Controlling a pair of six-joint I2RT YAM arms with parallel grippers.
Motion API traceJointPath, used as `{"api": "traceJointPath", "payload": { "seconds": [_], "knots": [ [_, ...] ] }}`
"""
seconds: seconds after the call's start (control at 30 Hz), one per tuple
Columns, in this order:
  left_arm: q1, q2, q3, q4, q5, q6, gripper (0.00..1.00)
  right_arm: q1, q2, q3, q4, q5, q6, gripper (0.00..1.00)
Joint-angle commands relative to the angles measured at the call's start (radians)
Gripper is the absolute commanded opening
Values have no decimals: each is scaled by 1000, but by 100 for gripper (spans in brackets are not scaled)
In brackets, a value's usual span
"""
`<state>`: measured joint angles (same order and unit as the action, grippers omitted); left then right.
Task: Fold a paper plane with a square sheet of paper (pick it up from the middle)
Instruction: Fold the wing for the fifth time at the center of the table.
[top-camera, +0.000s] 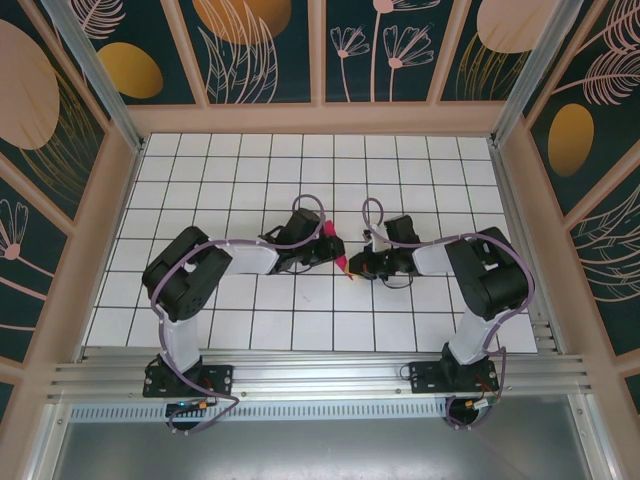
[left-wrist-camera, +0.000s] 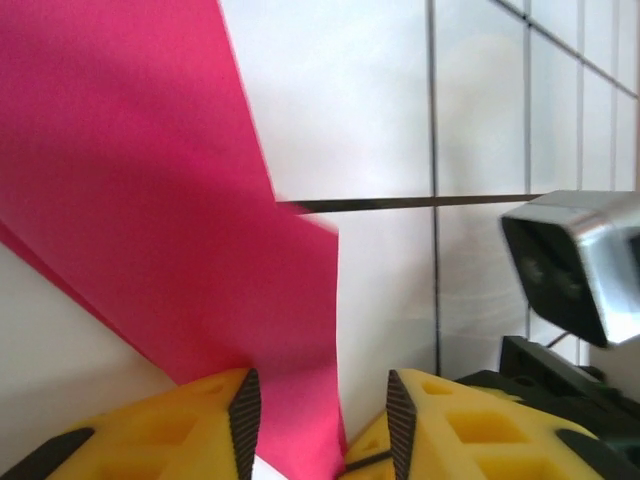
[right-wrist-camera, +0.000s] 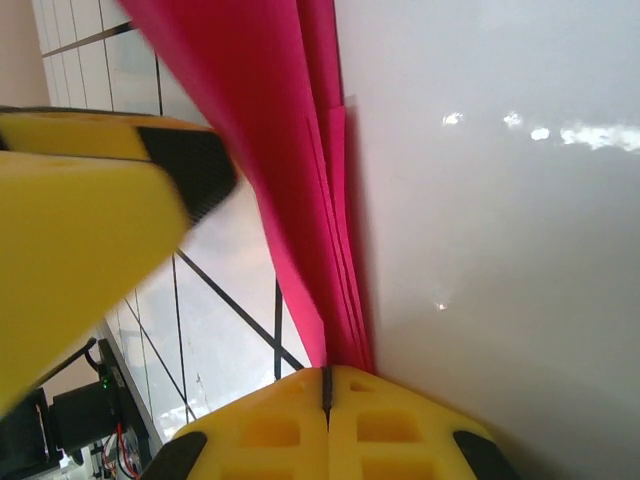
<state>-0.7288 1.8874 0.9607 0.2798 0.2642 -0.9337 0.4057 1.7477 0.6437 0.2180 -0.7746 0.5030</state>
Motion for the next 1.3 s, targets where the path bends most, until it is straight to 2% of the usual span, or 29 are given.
{"api": "traceJointPath", "payload": {
  "seconds": [0.0,0.43,1.27],
  "knots": [
    [8,-70,-32,73,-37,31,43,18,-18,-44,-49,-39,-15,0],
    [14,-27,-51,67,-66,65,43,24,-83,-112,-60,-70,-12,0],
    [32,24,-40,50,-97,98,42,23,-77,-108,-66,-61,-15,0]
  ]
}}
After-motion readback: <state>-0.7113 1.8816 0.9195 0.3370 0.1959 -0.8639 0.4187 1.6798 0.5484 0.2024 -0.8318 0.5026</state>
